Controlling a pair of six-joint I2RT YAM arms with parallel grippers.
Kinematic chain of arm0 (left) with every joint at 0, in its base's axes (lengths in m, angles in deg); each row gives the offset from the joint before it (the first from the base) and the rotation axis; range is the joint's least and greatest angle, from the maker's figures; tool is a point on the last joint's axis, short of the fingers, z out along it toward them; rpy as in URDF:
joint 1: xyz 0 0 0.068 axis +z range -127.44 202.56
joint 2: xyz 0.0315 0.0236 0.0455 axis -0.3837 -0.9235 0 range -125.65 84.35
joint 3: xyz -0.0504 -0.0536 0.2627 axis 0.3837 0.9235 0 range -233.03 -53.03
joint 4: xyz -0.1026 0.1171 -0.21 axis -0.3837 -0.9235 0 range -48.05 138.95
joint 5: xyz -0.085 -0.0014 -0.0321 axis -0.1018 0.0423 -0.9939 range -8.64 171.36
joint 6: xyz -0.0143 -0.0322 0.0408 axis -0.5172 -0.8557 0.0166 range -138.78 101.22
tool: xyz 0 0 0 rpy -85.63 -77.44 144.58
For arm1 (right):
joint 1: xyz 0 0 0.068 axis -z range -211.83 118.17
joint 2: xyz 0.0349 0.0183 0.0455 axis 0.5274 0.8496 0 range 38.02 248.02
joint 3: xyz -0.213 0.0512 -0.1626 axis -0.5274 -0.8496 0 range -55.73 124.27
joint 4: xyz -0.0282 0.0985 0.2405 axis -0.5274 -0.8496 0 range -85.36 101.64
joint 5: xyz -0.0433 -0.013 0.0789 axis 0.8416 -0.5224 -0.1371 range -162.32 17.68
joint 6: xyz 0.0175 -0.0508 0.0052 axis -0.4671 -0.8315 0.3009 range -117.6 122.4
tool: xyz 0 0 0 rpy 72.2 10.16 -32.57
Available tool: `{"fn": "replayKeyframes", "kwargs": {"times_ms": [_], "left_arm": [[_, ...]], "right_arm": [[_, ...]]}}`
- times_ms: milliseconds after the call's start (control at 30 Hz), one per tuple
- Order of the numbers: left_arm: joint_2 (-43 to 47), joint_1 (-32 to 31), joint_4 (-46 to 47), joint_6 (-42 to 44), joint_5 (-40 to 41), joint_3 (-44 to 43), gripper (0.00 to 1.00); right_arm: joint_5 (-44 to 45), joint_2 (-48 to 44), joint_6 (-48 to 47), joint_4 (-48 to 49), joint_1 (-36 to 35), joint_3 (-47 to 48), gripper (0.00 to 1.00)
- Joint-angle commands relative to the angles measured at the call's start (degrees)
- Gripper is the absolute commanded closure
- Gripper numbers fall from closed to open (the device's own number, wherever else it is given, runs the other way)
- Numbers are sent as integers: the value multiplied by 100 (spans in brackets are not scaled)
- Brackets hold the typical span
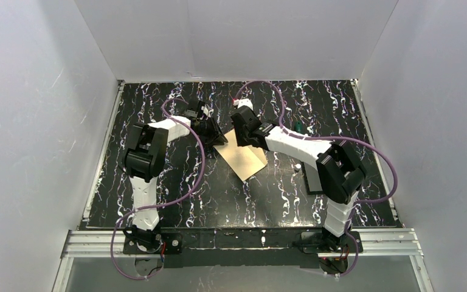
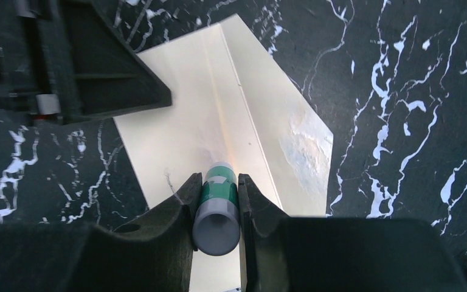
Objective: Place the letter into the envelope and seal it
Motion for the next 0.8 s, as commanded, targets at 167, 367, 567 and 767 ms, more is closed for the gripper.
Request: {"fn": "replayKeyframes", "kwargs": {"times_ms": [167, 367, 567, 767], "left_arm": [[-249, -34, -634, 221, 474, -39, 78], [-298, -29, -665, 291, 450, -24, 84], [-308, -27, -754, 403, 431, -29, 85], [-366, -27, -777, 372, 343, -26, 85]], "right_arm": [[-243, 124, -180, 90, -87, 206, 99], [-137, 375, -145, 123, -87, 202, 99], [-112, 569, -215, 293, -98, 91, 99], [-87, 621, -234, 971, -140, -427, 99]]}}
